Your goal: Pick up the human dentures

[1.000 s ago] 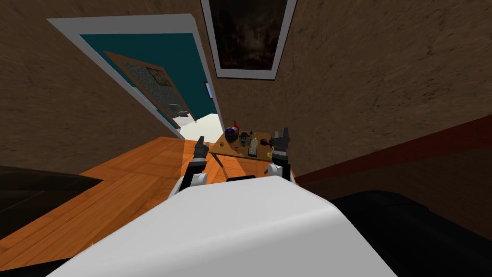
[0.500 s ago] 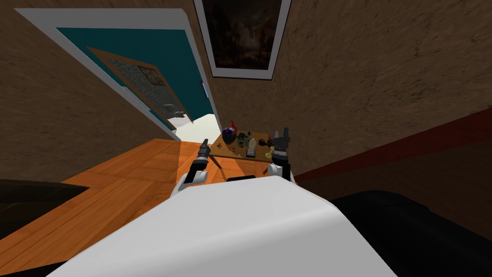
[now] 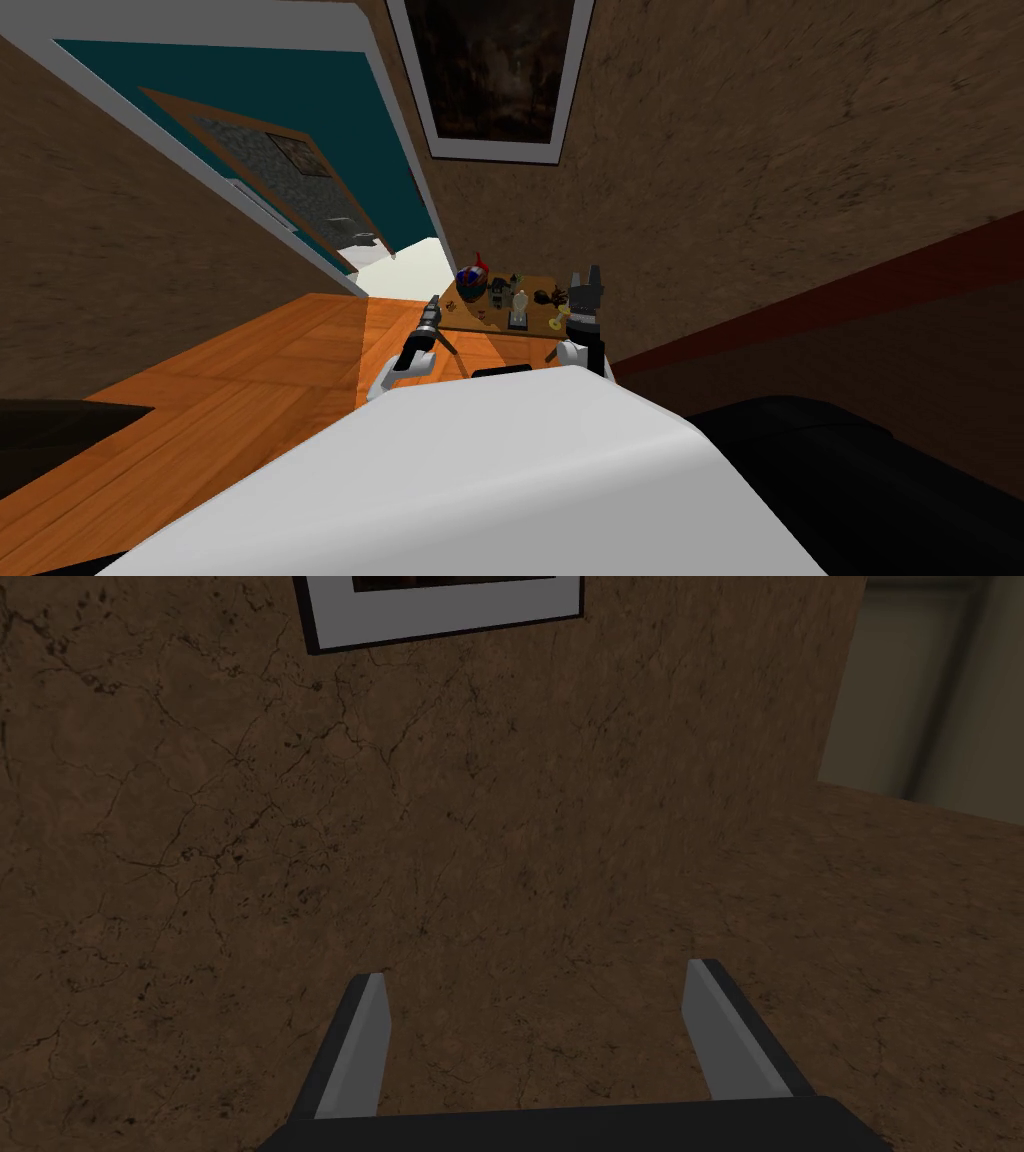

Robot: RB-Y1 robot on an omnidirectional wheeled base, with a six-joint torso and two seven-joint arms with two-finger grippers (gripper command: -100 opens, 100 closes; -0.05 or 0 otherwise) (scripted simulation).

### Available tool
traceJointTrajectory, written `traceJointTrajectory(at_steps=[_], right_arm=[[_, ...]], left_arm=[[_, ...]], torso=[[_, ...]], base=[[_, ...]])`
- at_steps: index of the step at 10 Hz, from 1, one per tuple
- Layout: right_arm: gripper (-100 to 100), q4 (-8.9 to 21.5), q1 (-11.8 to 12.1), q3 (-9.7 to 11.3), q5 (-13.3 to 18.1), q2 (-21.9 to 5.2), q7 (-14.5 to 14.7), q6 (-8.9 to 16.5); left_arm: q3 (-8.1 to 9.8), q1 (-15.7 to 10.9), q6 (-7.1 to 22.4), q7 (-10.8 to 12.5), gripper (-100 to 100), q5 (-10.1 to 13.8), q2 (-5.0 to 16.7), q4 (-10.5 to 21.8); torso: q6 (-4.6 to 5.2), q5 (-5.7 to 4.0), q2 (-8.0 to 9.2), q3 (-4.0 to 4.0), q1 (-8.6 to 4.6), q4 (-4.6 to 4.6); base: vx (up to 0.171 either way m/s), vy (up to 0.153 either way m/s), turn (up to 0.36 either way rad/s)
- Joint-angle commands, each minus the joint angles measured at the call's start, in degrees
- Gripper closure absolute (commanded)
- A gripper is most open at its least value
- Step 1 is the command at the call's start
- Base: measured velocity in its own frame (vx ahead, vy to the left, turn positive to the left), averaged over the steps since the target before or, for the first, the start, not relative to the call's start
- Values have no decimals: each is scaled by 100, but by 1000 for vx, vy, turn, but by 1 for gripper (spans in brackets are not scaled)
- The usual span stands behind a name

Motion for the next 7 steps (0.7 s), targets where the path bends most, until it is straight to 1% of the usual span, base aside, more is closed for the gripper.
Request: traceJointTrajectory(at_steps=[1, 2, 3, 5, 6, 7], right_arm=[[0, 0, 0, 0, 0, 0, 0, 0], [0, 0, 0, 0, 0, 0, 0, 0], [0, 0, 0, 0, 0, 0, 0, 0], [0, 0, 0, 0, 0, 0, 0, 0], [0, 0, 0, 0, 0, 0, 0, 0], [0, 0, 0, 0, 0, 0, 0, 0]], left_arm=[[30, -147, 170, -9, -100, -24, -14, 277], [56, -258, 321, -14, -100, -40, -21, 443], [56, -258, 321, -14, -100, -40, -21, 483], [107, -478, 622, -23, -100, -71, -38, 890], [107, -478, 622, -23, -100, -71, -38, 890], [132, -586, 771, -27, -100, -86, -48, 1090]], torso=[[0, 0, 0, 0, 0, 0], [1, 1, 2, 1, 2, 1], [2, 0, -1, 0, -1, 0], [1, 1, 3, 2, 0, 1], [1, 0, 0, 1, -2, 0], [-1, -1, 3, 2, -1, 1]], base=[[28, -21, -40], [40, -27, -78], [29, -22, -29], [31, -29, -58], [29, -27, -22], [28, -22, -41]])
